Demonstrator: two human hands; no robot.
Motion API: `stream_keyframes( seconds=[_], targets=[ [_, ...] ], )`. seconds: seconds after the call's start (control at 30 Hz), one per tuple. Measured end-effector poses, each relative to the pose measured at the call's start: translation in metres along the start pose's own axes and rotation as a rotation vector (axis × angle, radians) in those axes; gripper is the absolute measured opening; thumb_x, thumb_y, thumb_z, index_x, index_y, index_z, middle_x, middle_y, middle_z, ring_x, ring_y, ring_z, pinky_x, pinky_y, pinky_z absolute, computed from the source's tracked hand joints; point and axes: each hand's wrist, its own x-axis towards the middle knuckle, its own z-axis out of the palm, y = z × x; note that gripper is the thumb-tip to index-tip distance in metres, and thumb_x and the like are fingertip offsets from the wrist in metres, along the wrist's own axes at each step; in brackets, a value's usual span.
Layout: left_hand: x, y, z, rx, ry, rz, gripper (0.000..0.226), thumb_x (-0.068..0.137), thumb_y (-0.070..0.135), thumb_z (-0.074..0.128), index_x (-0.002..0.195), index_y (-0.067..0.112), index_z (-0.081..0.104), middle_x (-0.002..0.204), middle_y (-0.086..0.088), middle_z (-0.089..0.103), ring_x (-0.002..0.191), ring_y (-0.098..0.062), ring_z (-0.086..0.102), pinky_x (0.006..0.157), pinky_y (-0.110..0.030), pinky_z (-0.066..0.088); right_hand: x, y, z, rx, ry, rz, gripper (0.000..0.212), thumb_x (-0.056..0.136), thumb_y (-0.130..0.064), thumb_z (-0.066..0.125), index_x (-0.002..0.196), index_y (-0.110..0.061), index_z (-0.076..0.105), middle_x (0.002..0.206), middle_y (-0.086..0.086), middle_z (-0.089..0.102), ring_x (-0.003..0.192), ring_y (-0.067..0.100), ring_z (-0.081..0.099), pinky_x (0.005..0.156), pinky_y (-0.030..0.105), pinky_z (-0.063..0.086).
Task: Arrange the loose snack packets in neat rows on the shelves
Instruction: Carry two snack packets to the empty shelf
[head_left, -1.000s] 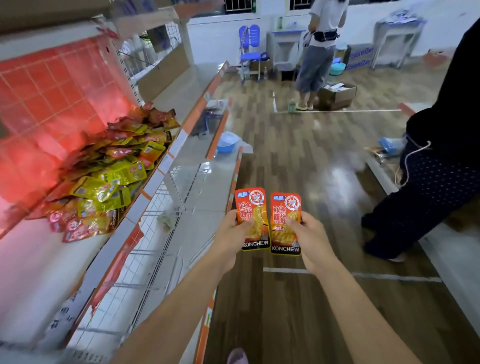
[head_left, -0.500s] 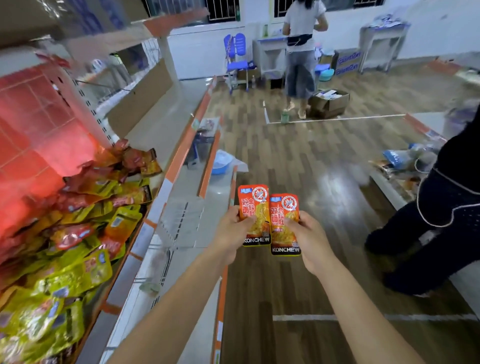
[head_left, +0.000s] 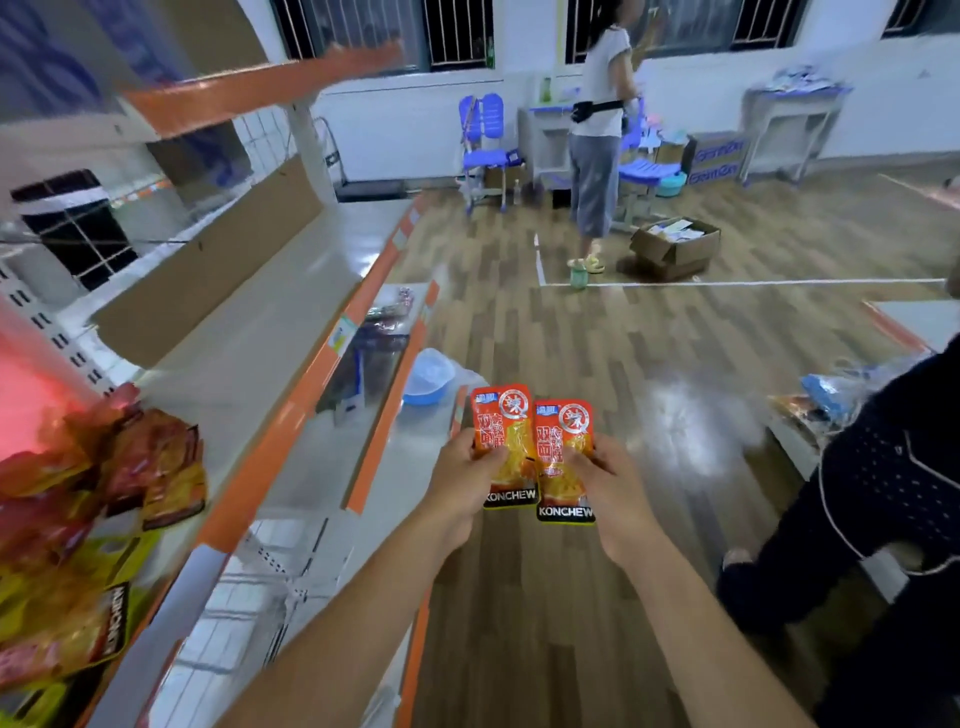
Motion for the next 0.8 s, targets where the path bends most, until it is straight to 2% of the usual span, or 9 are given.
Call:
stream_keyframes(
  seconds=[0.07, 0.17, 0.27, 0.37, 0.53, 0.6, 0.67, 0.73, 0.8],
  targets=[
    [0.032, 0.012, 0.005, -0.019, 0.021, -0.005, 0.027, 0.097, 0.018, 0.056, 0.124, 0.018, 0.056, 0.119, -0.002, 0.065, 0.107, -0.017, 0.062, 0.095, -0.037, 0.050, 0.037, -0.007, 0.003, -0.005, -0.016, 0.003, 0.010, 0.094, -0.019, 0.059, 0.103, -0.022, 0.064, 0.100, 0.001, 0.072, 0.092, 0.023, 0.069, 0.085, 0.043, 0.056],
    [0.076, 0.022, 0.008, -0.023, 0.052, -0.034, 0.032, 0.097, 0.021, 0.056, 0.129, 0.019, 0.053, 0.121, -0.001, 0.064, 0.110, -0.018, 0.061, 0.100, -0.041, 0.047, 0.085, -0.012, 0.011, 0.001, -0.028, 0.005, 0.006, 0.093, -0.021, 0.060, 0.095, -0.026, 0.063, 0.088, -0.008, 0.073, 0.082, 0.015, 0.071, 0.074, 0.034, 0.057],
    [0.128, 0.032, 0.006, -0.041, 0.080, -0.054, 0.028, 0.097, 0.021, 0.056, 0.125, 0.020, 0.055, 0.118, 0.000, 0.065, 0.106, -0.016, 0.062, 0.098, -0.038, 0.048, 0.137, -0.019, 0.023, 0.004, -0.055, 0.025, 0.006, 0.092, -0.020, 0.062, 0.095, -0.024, 0.064, 0.093, -0.002, 0.074, 0.083, 0.019, 0.072, 0.077, 0.039, 0.058],
    [0.186, 0.043, 0.002, -0.049, 0.089, -0.058, 0.022, 0.096, 0.018, 0.056, 0.119, 0.019, 0.057, 0.116, -0.002, 0.066, 0.106, -0.019, 0.063, 0.100, -0.043, 0.047, 0.193, -0.027, 0.041, 0.001, -0.067, 0.027, 0.008, 0.092, -0.018, 0.062, 0.098, -0.021, 0.064, 0.098, 0.004, 0.073, 0.090, 0.027, 0.071, 0.085, 0.047, 0.055],
    [0.286, 0.075, -0.011, -0.049, 0.123, -0.026, 0.013, 0.094, 0.009, 0.056, 0.099, 0.020, 0.060, 0.108, -0.008, 0.068, 0.105, -0.026, 0.064, 0.101, -0.049, 0.046, 0.287, -0.052, 0.079, 0.024, -0.081, 0.003, 0.012, 0.093, -0.010, 0.058, 0.096, -0.020, 0.064, 0.091, 0.001, 0.073, 0.080, 0.022, 0.071, 0.076, 0.038, 0.058],
    [0.320, 0.087, -0.017, -0.020, 0.132, -0.011, 0.012, 0.094, 0.010, 0.056, 0.096, 0.022, 0.059, 0.106, -0.006, 0.069, 0.103, -0.024, 0.064, 0.100, -0.048, 0.047, 0.320, -0.061, 0.095, 0.043, -0.099, 0.002, 0.013, 0.093, -0.007, 0.056, 0.101, -0.013, 0.064, 0.095, 0.008, 0.071, 0.080, 0.024, 0.069, 0.071, 0.037, 0.058],
    [0.350, 0.097, -0.022, -0.012, 0.131, 0.004, 0.013, 0.094, 0.012, 0.056, 0.096, 0.024, 0.058, 0.107, -0.004, 0.068, 0.102, -0.022, 0.064, 0.099, -0.045, 0.048, 0.352, -0.067, 0.109, 0.070, -0.103, 0.005, 0.017, 0.093, -0.007, 0.057, 0.109, -0.009, 0.062, 0.099, 0.011, 0.071, 0.083, 0.028, 0.069, 0.075, 0.039, 0.057],
    [0.379, 0.103, -0.027, -0.019, 0.135, -0.008, 0.013, 0.095, 0.012, 0.056, 0.094, 0.025, 0.057, 0.105, -0.002, 0.068, 0.102, -0.021, 0.064, 0.096, -0.041, 0.050, 0.382, -0.070, 0.122, 0.074, -0.106, 0.009, 0.016, 0.093, -0.007, 0.057, 0.106, -0.011, 0.062, 0.096, 0.009, 0.070, 0.081, 0.027, 0.068, 0.077, 0.041, 0.055],
    [0.406, 0.107, -0.031, -0.034, 0.148, -0.008, 0.014, 0.095, 0.012, 0.056, 0.092, 0.026, 0.057, 0.098, 0.003, 0.067, 0.097, -0.018, 0.064, 0.086, -0.034, 0.051, 0.410, -0.072, 0.132, 0.081, -0.113, 0.013, 0.013, 0.093, -0.006, 0.056, 0.100, -0.015, 0.063, 0.091, 0.004, 0.071, 0.074, 0.021, 0.069, 0.072, 0.038, 0.055]
  ],
)
